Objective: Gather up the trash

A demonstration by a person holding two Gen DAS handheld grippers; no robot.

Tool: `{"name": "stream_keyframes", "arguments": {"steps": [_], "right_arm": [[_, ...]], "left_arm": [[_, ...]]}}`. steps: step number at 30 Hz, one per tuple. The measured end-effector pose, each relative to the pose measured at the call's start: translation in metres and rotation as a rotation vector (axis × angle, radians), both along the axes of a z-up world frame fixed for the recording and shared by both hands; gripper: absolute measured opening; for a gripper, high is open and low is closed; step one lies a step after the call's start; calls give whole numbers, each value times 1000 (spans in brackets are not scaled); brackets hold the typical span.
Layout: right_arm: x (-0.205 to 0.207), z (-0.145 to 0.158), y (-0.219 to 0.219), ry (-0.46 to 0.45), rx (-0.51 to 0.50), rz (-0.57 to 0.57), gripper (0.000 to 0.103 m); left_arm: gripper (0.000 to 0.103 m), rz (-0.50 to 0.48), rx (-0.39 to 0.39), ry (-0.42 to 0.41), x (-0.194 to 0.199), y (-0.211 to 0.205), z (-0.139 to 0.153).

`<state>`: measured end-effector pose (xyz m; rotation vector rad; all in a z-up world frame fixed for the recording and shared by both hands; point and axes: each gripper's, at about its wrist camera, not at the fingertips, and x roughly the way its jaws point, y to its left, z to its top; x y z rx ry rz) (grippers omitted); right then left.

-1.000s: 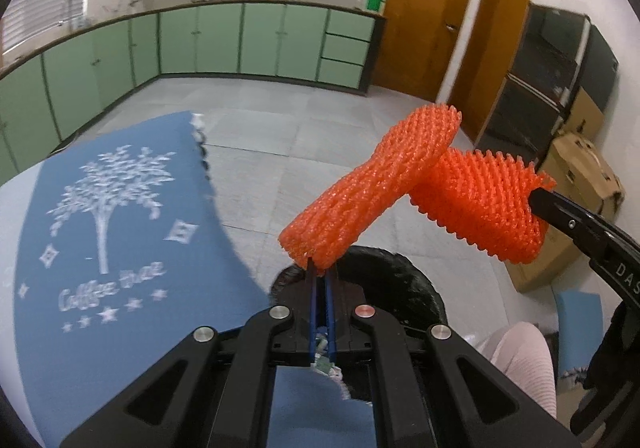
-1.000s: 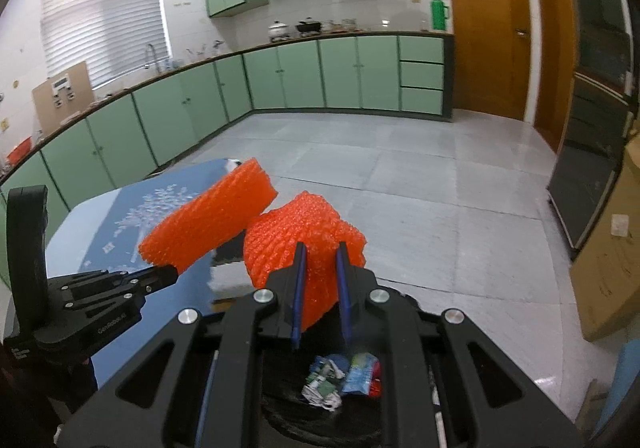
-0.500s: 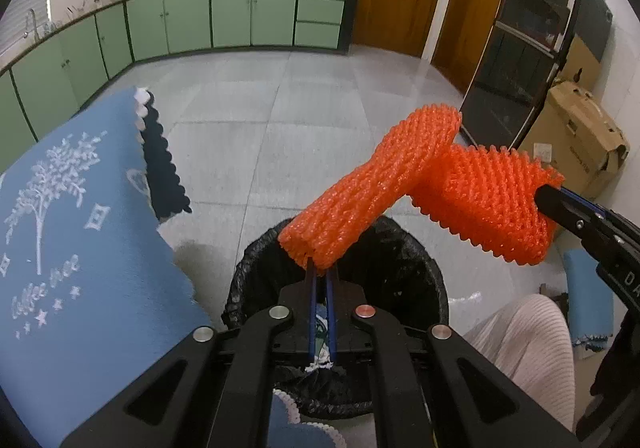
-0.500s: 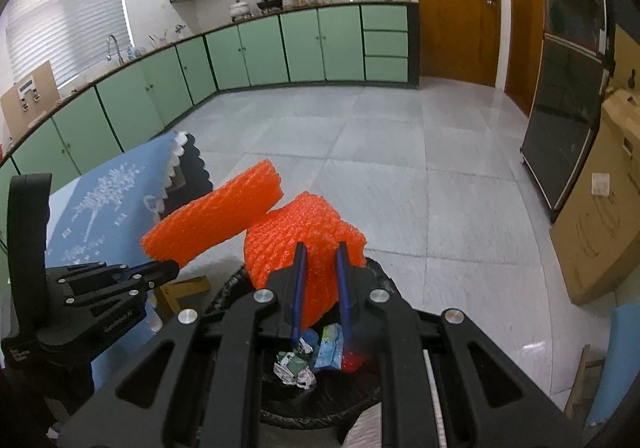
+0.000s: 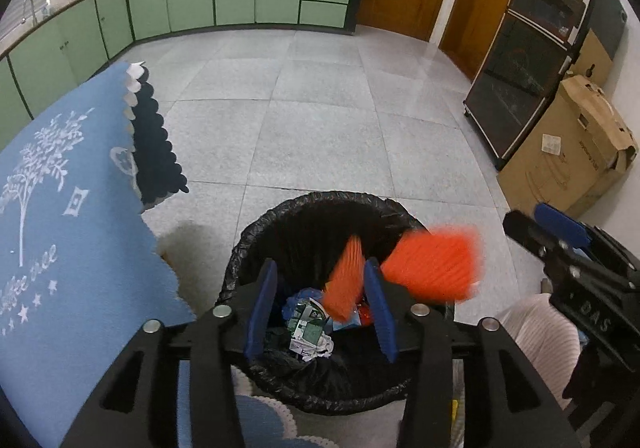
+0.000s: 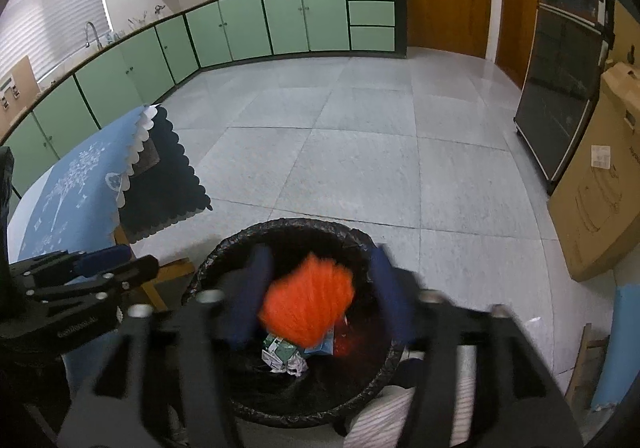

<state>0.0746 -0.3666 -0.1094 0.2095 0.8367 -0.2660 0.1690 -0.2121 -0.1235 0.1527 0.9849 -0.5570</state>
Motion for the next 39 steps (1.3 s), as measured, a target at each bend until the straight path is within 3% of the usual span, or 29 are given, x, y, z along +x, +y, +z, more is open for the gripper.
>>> {"name": "stream_keyframes", "arguments": {"steps": [4,7,12,21,39], "right_arm": [[-7,7,3,-22,-20,-20,88],[-11,16,2,-45,14,-21,94],[-18,37,6,-76,53,-8,96],[-35,83,40,-128,42,106,98],[-64,121,75,-176,31,202,98]], "left_arm": [[56,33,-33,-2,3,17,10],[65,50,-63,-19,1,31,22],[79,82,-95,-58,-8,53,44],[92,153,-135,-143,-37,90,80],[97,242,-150,-264,-90,127,115]]}}
